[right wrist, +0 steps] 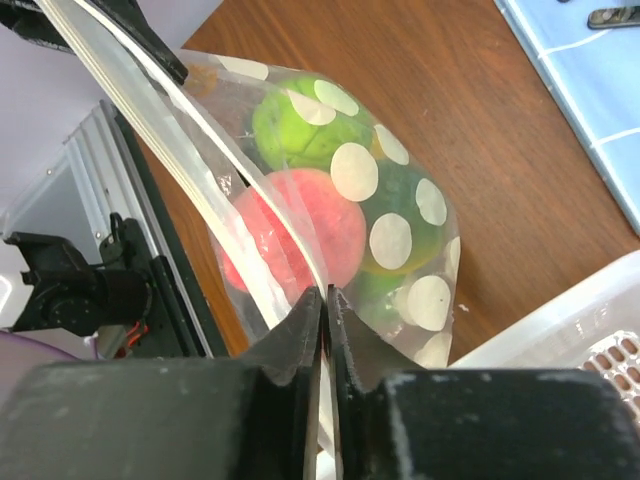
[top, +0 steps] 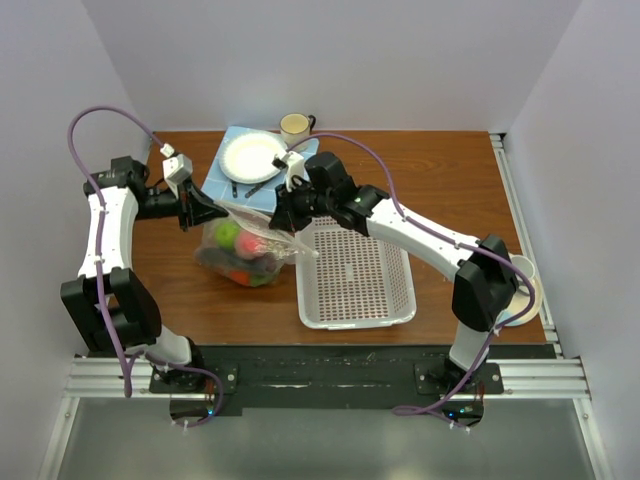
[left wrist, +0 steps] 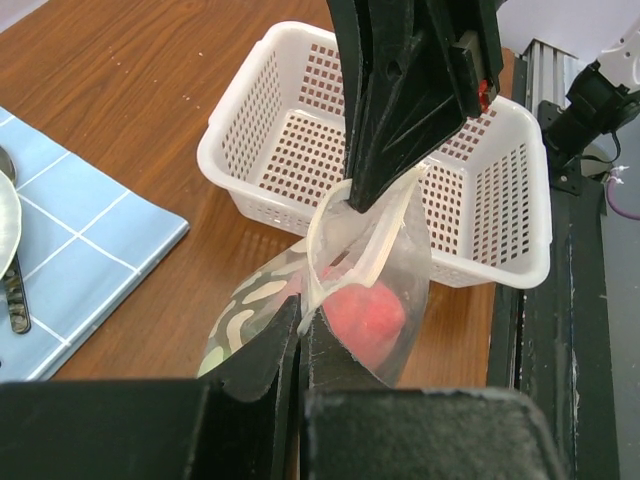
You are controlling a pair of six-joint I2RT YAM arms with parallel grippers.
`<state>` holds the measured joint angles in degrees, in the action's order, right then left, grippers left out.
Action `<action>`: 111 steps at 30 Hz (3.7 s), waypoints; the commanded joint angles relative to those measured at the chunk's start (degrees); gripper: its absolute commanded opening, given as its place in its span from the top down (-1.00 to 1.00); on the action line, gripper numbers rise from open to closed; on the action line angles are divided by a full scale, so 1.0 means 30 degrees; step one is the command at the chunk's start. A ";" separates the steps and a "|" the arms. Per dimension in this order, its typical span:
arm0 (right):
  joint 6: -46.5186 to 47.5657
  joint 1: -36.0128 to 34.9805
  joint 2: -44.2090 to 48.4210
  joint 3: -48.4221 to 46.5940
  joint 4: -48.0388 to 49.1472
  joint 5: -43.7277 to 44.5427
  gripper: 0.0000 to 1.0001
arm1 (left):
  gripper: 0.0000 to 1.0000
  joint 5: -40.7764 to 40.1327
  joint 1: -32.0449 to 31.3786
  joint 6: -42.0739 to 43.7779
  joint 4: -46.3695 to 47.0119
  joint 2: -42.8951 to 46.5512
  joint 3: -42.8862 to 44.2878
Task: Open the zip-top bag and remove the fake food
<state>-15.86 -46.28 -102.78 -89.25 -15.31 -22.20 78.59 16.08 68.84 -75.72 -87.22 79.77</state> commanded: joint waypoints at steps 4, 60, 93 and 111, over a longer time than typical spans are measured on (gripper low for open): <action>-0.0077 0.0076 0.0248 -0.0949 0.0740 -0.0307 1.00 | 0.36 -0.0235 -0.0056 0.0025 0.0104 0.0743 0.0625; 0.1715 -0.1391 -0.4967 -1.2669 -0.4447 0.4023 0.49 | 1.00 -0.8164 -0.0030 -1.2713 1.4888 0.2088 0.0277; -0.2654 -0.5491 0.0223 0.5173 0.9585 0.7984 0.14 | 1.00 -0.8355 -0.1462 -1.1639 1.1270 0.7540 -0.9626; -0.0662 -0.5490 -0.3474 0.2853 1.0816 1.2992 0.22 | 1.00 -0.6743 -0.1433 -0.8035 0.7195 0.6837 -0.7606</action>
<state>-20.34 -62.67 -114.45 -81.60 13.13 9.30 53.56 11.97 41.08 -49.82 -66.00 53.67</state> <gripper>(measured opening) 0.392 0.015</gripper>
